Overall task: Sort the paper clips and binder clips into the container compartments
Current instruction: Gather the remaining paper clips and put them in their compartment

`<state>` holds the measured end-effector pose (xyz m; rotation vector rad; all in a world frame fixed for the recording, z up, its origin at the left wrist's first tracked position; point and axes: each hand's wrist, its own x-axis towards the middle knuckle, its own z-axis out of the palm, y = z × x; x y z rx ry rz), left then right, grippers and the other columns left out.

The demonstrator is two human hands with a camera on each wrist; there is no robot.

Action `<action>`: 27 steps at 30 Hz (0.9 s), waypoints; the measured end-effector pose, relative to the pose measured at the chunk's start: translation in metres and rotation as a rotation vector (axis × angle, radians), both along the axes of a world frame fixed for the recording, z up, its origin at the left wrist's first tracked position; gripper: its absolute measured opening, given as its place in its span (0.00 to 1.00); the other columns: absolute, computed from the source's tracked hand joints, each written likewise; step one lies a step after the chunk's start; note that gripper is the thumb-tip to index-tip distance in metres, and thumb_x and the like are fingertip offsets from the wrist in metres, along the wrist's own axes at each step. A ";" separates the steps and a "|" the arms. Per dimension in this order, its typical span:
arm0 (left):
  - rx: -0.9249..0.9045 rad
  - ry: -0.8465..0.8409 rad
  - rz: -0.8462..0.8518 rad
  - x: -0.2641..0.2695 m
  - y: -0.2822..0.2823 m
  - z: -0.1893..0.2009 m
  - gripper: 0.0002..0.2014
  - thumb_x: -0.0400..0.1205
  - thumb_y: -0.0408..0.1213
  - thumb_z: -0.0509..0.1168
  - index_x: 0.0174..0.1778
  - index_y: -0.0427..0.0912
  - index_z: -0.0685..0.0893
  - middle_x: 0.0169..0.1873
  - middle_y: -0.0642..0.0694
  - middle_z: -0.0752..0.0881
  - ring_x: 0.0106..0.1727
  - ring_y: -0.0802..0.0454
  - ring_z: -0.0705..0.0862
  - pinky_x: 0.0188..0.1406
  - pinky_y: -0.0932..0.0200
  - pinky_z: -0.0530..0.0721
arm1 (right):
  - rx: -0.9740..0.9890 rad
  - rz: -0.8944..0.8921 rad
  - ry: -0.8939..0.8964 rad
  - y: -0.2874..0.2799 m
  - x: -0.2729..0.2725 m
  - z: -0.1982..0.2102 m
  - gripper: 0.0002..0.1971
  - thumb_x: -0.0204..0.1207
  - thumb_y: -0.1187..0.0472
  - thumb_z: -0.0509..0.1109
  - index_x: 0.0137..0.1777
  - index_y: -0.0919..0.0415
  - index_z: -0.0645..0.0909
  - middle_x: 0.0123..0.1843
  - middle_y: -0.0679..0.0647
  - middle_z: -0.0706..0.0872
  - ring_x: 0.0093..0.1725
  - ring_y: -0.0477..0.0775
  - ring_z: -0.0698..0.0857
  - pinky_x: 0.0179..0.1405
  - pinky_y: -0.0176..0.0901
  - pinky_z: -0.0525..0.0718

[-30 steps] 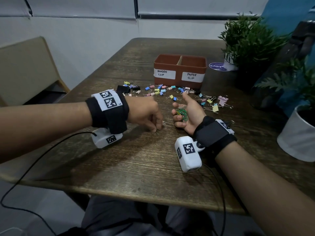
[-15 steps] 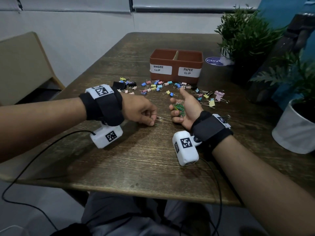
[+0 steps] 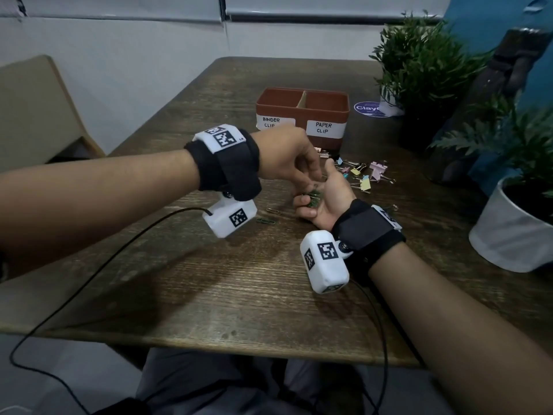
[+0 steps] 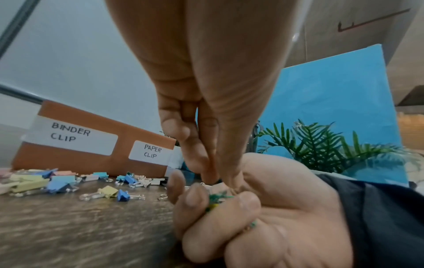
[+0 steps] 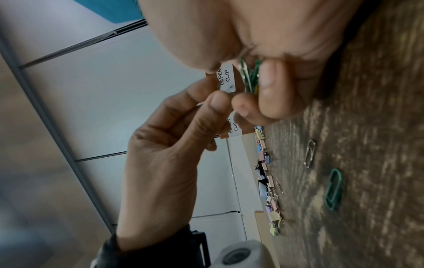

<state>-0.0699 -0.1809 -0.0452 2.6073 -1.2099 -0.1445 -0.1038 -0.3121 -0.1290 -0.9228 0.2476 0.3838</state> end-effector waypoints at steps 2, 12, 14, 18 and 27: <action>-0.066 -0.050 -0.005 0.002 0.004 -0.001 0.10 0.76 0.49 0.75 0.51 0.52 0.92 0.36 0.62 0.89 0.37 0.74 0.84 0.38 0.79 0.78 | 0.013 -0.038 0.018 -0.001 0.002 -0.001 0.35 0.84 0.31 0.42 0.40 0.60 0.76 0.29 0.53 0.71 0.17 0.46 0.66 0.13 0.29 0.58; 0.291 0.232 0.061 0.004 0.050 -0.026 0.23 0.68 0.54 0.79 0.58 0.56 0.86 0.45 0.60 0.88 0.44 0.62 0.87 0.45 0.68 0.82 | -0.102 -0.133 0.036 0.001 0.003 -0.001 0.28 0.86 0.36 0.50 0.43 0.59 0.76 0.30 0.53 0.75 0.16 0.45 0.66 0.14 0.30 0.57; 0.262 0.215 0.061 0.005 0.051 -0.030 0.20 0.69 0.51 0.80 0.55 0.54 0.87 0.43 0.60 0.88 0.41 0.65 0.87 0.43 0.70 0.83 | -0.116 -0.130 0.041 0.000 0.003 -0.001 0.29 0.85 0.35 0.50 0.42 0.59 0.76 0.30 0.53 0.75 0.17 0.45 0.65 0.14 0.30 0.57; 0.226 0.228 0.076 0.008 0.048 -0.037 0.09 0.75 0.44 0.77 0.49 0.48 0.89 0.34 0.59 0.89 0.33 0.70 0.84 0.35 0.77 0.79 | -0.144 -0.124 0.035 0.001 0.002 0.000 0.29 0.84 0.33 0.51 0.42 0.59 0.76 0.30 0.53 0.75 0.17 0.46 0.65 0.15 0.30 0.57; 0.343 0.272 0.152 0.010 0.037 -0.042 0.05 0.79 0.39 0.72 0.49 0.45 0.87 0.36 0.53 0.89 0.35 0.59 0.83 0.39 0.68 0.80 | -0.161 -0.118 0.031 0.001 0.002 0.002 0.28 0.84 0.33 0.52 0.41 0.58 0.76 0.29 0.52 0.75 0.18 0.46 0.65 0.14 0.31 0.57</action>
